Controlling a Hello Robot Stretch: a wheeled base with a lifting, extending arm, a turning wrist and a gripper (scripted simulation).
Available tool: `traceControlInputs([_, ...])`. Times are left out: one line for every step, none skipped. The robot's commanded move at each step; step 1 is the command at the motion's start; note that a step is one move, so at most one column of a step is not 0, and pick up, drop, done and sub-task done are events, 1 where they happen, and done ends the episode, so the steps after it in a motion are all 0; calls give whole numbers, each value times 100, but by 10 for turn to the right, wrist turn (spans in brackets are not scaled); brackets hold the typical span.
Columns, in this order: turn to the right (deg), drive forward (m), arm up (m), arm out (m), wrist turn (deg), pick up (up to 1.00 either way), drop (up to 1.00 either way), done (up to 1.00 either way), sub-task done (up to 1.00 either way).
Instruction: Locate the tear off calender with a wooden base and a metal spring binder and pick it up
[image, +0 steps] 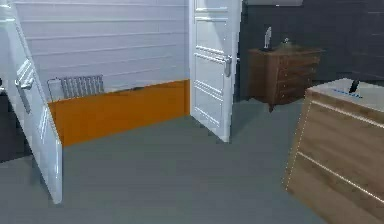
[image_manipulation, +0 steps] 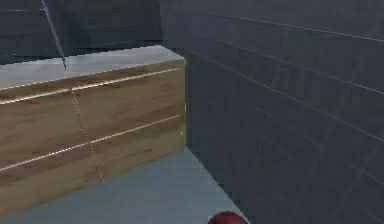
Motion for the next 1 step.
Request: traceControlInputs([-450, 0, 0, 0, 0, 0, 0, 0, 0])
